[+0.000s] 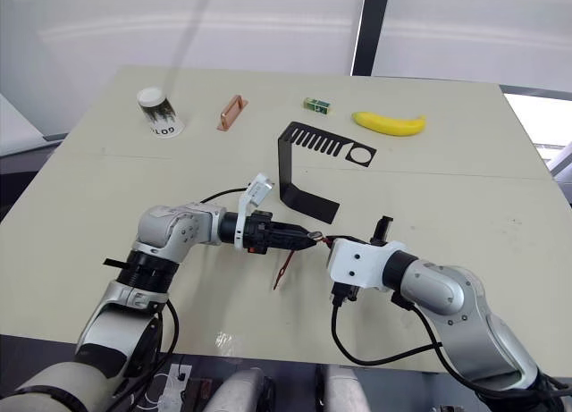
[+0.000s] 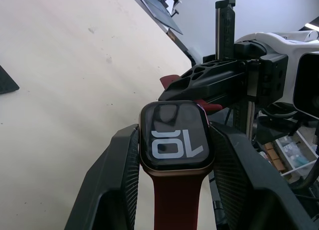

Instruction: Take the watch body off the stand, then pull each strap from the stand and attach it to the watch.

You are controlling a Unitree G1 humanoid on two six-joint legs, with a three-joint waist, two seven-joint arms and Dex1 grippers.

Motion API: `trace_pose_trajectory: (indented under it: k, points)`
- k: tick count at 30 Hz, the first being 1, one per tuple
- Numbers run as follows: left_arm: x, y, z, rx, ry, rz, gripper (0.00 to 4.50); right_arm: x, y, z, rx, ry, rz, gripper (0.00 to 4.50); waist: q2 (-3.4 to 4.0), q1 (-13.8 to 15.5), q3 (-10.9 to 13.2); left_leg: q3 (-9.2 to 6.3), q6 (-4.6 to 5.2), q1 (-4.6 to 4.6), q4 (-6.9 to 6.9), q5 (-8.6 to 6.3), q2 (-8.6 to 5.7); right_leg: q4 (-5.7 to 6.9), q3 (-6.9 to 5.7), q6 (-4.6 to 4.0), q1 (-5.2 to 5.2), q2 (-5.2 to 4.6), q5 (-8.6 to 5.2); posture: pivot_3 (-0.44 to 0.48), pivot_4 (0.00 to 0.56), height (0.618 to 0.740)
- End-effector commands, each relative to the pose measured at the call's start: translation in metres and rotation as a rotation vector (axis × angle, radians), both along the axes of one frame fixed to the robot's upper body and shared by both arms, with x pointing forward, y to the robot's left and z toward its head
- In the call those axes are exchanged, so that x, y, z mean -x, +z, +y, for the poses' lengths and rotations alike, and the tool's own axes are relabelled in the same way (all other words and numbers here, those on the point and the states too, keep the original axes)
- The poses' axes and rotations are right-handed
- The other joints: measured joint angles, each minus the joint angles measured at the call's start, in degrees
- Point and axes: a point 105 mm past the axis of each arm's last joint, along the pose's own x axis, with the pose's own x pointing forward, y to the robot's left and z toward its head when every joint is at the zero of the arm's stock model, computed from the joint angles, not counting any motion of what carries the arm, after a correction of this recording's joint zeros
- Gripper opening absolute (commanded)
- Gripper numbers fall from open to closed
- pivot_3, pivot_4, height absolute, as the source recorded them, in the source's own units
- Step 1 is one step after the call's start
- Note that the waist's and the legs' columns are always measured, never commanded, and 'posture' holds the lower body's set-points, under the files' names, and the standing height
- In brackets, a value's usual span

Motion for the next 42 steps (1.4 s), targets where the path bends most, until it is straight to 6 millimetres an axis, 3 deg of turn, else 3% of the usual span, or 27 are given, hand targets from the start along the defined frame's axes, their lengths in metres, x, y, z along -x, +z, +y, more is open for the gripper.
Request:
trace_pose_trajectory:
  k: [1, 42]
  points:
    - [0.0084, 0.0163, -0.0082, 0.069, -0.055, -0.031, 1.6, 0.0032, 0.0069, 0.0053, -0.013, 0.021, -0.028, 0.0, 0.0, 0.0, 0.0, 0.0, 0.0, 0.0, 0.0, 0.0, 0.0, 0.0, 0.0, 0.0, 0.0, 0.0, 0.0, 0.0, 0.15, 0.74]
    - [0.011, 0.0197, -0.0123, 0.087, -0.062, -0.035, 1.6, -0.0002, 0.0053, 0.0033, -0.012, 0.004, -0.024, 0.0, 0.0, 0.0, 0.0, 0.0, 0.0, 0.0, 0.01, 0.0, -0.01, 0.02, 0.0, 0.0, 0.0, 0.0, 0.0, 0.0, 0.15, 0.74]
